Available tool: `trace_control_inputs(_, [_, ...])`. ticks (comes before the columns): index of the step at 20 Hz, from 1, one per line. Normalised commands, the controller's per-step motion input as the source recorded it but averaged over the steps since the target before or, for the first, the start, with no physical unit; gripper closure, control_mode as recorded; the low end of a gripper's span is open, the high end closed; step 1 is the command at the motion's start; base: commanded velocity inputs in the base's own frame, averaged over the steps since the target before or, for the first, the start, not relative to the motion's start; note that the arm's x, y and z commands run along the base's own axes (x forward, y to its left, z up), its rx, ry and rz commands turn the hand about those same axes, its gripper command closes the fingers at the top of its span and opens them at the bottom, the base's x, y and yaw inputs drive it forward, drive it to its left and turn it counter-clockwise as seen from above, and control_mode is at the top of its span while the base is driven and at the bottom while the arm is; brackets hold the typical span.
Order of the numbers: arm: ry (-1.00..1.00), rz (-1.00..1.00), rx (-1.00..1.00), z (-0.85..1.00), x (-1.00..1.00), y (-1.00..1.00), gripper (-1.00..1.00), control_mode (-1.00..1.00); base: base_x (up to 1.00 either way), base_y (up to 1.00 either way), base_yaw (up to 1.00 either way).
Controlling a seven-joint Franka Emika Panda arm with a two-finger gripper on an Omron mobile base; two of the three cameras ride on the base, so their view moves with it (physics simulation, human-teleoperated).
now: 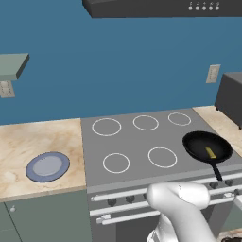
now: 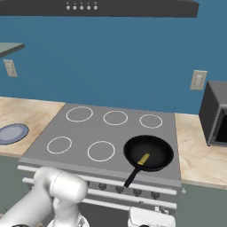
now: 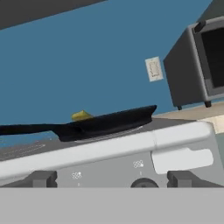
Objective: Pick up the butter stick and place it in the pan. Then turn on the burner for the pan.
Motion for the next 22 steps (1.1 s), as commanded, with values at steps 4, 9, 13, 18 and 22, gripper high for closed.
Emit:
trace_control_inputs(4, [-0.07,0.02,0.0,-0.19,0.15,0.0,-1.0,-1.0,0.0,0.0,0.0])
trace_control_inputs(9, [-0.03,0.01,0.0,-0.12,0.14,0.0,-1.0,-1.0,0.0,0.0,0.0])
trace_control_inputs(13, [0.0,0.0,0.0,-0.03,0.11,0.0,-1.0,-1.0,0.0,0.0,0.0])
trace_control_inputs(18, [0.0,0.0,0.0,-0.05,0.19,0.0,-1.0,-1.0,0.0,0.0,0.0])
trace_control_inputs(22, [0.0,0.0,0.0,-0.11,0.18,0.0,-1.0,-1.0,0.0,0.0,0.0])
